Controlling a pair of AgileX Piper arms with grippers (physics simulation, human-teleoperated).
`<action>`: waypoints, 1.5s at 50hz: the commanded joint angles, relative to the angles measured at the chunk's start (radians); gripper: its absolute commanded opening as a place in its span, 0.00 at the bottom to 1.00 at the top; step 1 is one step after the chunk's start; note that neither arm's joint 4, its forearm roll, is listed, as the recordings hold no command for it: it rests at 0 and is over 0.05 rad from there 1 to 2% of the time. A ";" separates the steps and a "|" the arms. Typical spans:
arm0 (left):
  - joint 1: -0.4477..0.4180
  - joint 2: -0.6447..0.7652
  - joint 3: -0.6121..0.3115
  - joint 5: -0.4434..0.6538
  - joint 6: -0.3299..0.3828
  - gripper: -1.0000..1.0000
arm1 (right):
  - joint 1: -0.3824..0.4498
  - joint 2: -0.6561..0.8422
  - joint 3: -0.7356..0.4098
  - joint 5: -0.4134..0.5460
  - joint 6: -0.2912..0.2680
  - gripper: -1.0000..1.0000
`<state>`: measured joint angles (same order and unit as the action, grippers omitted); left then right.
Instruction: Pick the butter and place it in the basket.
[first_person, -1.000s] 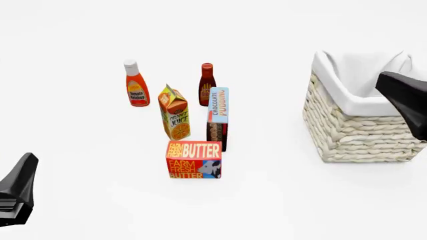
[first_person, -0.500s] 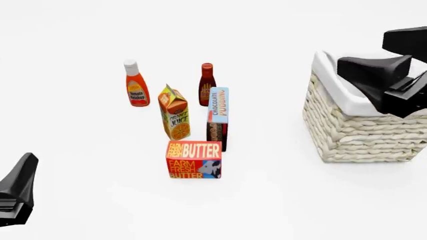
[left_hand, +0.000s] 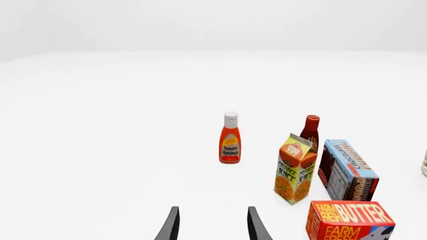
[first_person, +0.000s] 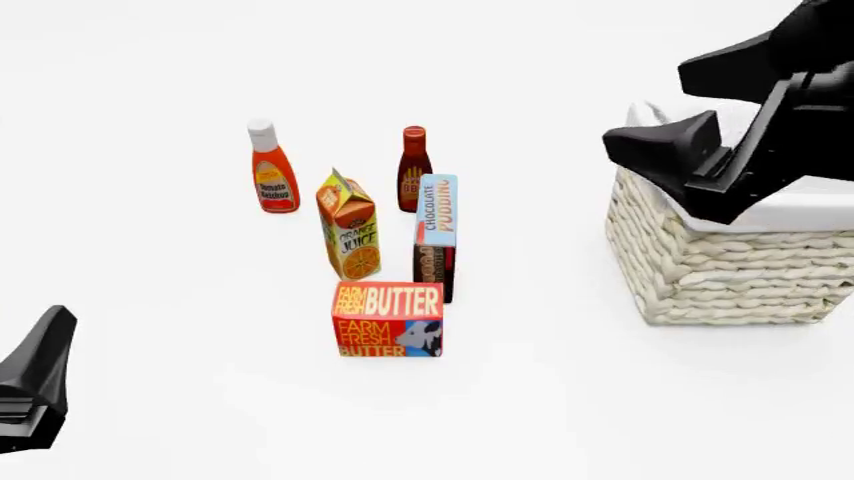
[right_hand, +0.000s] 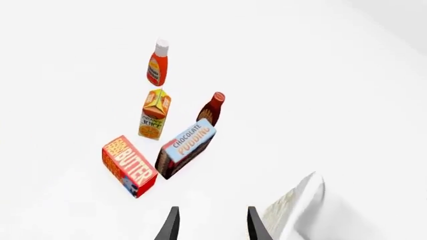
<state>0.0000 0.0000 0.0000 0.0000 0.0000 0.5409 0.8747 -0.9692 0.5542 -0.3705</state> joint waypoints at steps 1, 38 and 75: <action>0.000 0.000 0.000 0.000 0.000 1.00 | 0.021 0.071 -0.038 0.033 -0.070 1.00; 0.000 0.000 0.000 0.000 0.000 1.00 | 0.100 0.256 -0.171 0.126 -0.166 1.00; 0.000 0.000 0.000 0.000 0.000 1.00 | 0.172 0.410 -0.281 0.228 -0.176 1.00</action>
<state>0.0000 0.0000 0.0000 0.0000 0.0000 0.6922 1.2367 -1.2221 0.7621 -0.5477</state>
